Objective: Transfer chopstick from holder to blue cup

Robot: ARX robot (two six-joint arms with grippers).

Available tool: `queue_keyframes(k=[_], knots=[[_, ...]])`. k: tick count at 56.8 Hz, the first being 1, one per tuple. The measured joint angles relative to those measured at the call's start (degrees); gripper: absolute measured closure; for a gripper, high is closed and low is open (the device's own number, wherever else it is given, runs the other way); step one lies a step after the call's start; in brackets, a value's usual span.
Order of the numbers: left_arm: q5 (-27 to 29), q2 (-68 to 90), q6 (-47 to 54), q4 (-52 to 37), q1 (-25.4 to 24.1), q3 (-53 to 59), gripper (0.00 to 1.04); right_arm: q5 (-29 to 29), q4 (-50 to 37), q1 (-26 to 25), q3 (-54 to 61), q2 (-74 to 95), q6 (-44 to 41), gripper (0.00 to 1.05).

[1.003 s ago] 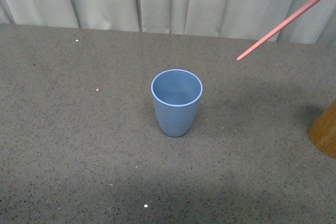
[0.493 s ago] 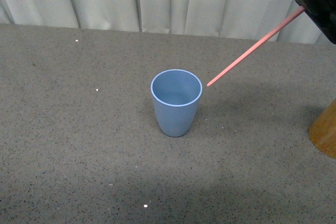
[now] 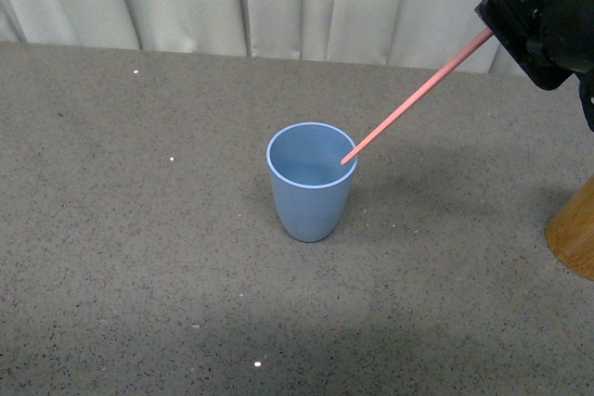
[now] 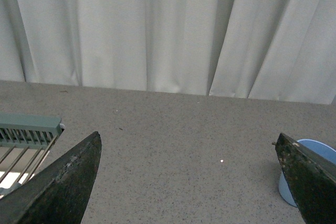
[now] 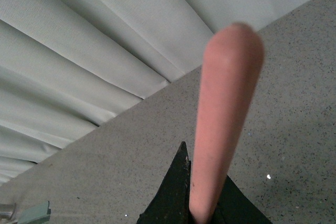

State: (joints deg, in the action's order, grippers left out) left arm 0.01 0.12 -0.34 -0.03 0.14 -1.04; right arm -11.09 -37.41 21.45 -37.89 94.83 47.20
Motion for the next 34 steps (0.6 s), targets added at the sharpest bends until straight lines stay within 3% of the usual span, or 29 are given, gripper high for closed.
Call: queue_keyframes(k=[17, 34], knots=[[0.0, 0.0, 0.0, 0.0, 0.0, 0.0, 0.07, -0.39, 0.55, 0.39, -1.27, 1.09, -0.07, 1.02], [0.0, 0.0, 0.0, 0.0, 0.0, 0.0, 0.07, -1.18, 0.87, 1.05, -1.84, 1.31, -0.44, 0.53]])
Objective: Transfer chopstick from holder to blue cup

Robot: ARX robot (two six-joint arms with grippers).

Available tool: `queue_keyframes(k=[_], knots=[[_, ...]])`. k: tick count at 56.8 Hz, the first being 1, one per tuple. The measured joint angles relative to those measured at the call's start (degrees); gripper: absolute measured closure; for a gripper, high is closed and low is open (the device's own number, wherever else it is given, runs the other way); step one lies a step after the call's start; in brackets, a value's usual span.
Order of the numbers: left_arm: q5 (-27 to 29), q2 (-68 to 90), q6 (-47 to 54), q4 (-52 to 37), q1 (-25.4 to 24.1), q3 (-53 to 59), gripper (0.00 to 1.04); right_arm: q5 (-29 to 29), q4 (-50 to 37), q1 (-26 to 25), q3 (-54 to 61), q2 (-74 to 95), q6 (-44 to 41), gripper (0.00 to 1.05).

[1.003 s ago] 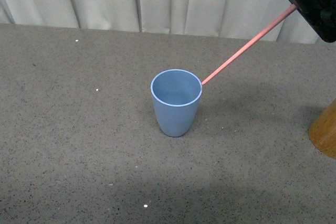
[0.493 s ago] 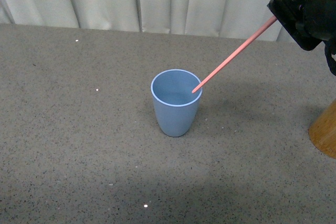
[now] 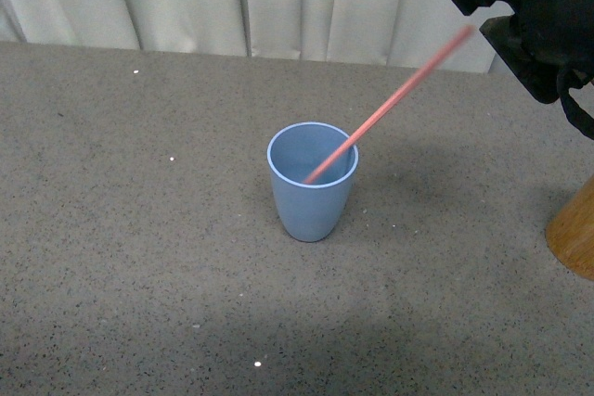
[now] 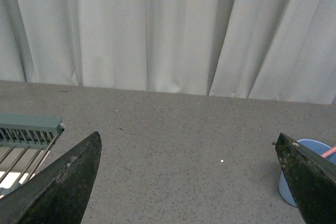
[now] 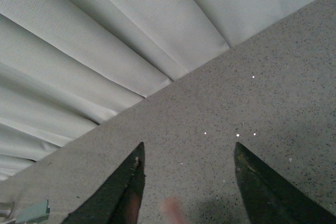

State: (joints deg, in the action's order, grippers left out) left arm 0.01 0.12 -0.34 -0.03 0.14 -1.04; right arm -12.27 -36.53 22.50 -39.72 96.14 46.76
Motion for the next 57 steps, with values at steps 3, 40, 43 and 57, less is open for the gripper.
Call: queue_keyframes(k=[3, 40, 43, 57], knots=[[0.0, 0.0, 0.0, 0.0, 0.0, 0.0, 0.07, -1.31, 0.46, 0.0, -0.02, -0.02, -0.48, 0.44], [0.0, -0.02, 0.02, 0.0, 0.0, 0.0, 0.07, 3.41, -11.87, -12.94, 28.04, -32.83, -40.87, 0.53], [0.0, -0.04, 0.02, 0.0, 0.0, 0.0, 0.07, 5.22, -4.61, -14.97, 31.89, -42.42, -43.28, 0.64], [0.0, -0.04, 0.04, 0.0, 0.0, 0.0, 0.07, 12.41, 35.95, -22.32, 35.39, -90.68, -46.29, 1.04]])
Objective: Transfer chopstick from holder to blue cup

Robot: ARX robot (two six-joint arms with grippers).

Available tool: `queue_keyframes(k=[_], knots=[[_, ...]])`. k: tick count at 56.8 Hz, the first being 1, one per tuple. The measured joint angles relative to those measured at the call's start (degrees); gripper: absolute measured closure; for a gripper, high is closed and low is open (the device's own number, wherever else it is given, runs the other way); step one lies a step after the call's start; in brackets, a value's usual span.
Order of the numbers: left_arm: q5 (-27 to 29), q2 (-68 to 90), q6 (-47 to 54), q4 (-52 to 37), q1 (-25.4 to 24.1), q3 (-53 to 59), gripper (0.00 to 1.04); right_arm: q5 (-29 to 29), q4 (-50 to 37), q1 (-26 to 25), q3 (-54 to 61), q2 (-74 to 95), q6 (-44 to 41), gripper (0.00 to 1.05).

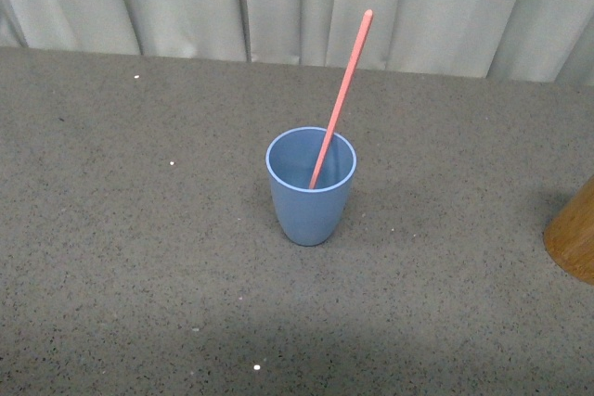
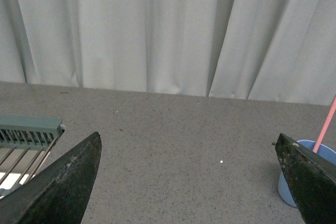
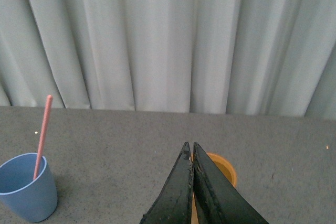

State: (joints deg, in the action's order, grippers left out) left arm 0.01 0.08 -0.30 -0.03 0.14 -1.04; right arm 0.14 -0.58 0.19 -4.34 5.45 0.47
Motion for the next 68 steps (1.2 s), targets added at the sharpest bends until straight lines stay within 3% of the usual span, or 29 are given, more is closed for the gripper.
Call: queue_keyframes(k=[23, 31, 33, 37, 44, 68], knots=[[0.0, 0.0, 0.0, 0.0, 0.0, 0.0, 0.07, -0.07, 2.23, -0.04, -1.57, 0.37, -0.31, 1.03], [0.0, 0.0, 0.0, 0.0, 0.0, 0.0, 0.07, -0.07, 2.54, -0.04, -4.46, 1.75, -0.33, 0.66], [0.0, 0.0, 0.0, 0.0, 0.0, 0.0, 0.07, -0.07, 2.56, -0.04, -4.46, 1.75, -0.17, 0.64], [0.0, 0.0, 0.0, 0.0, 0.0, 0.0, 0.07, -0.07, 2.49, -0.04, -4.33, 1.55, -0.26, 0.74], [0.0, 0.0, 0.0, 0.0, 0.0, 0.0, 0.07, -0.07, 1.9, -0.04, -2.23, 0.09, -0.26, 1.04], [0.0, 0.0, 0.0, 0.0, 0.0, 0.0, 0.07, -0.07, 1.16, -0.04, 1.27, -2.67, -0.39, 1.04]])
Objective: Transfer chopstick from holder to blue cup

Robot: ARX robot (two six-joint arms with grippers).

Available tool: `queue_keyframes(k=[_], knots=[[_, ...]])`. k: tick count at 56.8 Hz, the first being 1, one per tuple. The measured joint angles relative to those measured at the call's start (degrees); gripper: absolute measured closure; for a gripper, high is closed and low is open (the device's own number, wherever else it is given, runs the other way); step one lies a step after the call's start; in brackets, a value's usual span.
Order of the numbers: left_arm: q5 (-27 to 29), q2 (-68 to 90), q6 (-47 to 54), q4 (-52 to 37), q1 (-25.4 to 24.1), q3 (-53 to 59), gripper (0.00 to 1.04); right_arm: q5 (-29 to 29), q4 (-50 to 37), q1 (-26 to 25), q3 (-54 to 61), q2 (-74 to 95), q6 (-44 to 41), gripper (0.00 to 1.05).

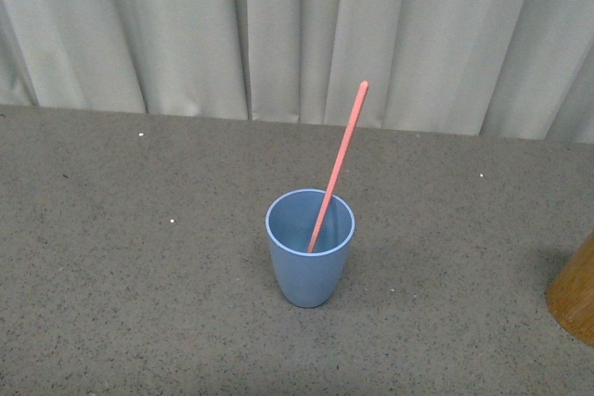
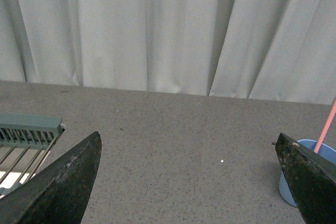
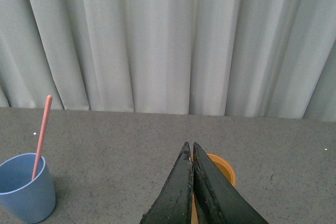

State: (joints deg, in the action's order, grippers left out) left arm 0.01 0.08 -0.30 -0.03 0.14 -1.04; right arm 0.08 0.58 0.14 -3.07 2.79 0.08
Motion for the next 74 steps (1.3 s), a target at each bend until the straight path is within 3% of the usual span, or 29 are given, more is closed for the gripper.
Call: queue_keyframes(k=[35, 49, 62, 65, 74], knots=[[0.0, 0.0, 0.0, 0.0, 0.0, 0.0, 0.07, 0.0, -0.37, 0.0, 2.75, -2.54, -0.07, 1.03], [0.0, 0.0, 0.0, 0.0, 0.0, 0.0, 0.07, 0.0, -0.37, 0.0, 2.75, -2.54, -0.07, 0.62], [0.0, 0.0, 0.0, 0.0, 0.0, 0.0, 0.07, 0.0, -0.37, 0.0, 2.75, -2.54, -0.07, 0.13], [0.0, 0.0, 0.0, 0.0, 0.0, 0.0, 0.07, 0.0, -0.37, 0.0, 2.75, -2.54, 0.0, 0.08], [0.0, 0.0, 0.0, 0.0, 0.0, 0.0, 0.07, 0.0, -0.37, 0.0, 2.75, -2.54, -0.04, 0.1]])
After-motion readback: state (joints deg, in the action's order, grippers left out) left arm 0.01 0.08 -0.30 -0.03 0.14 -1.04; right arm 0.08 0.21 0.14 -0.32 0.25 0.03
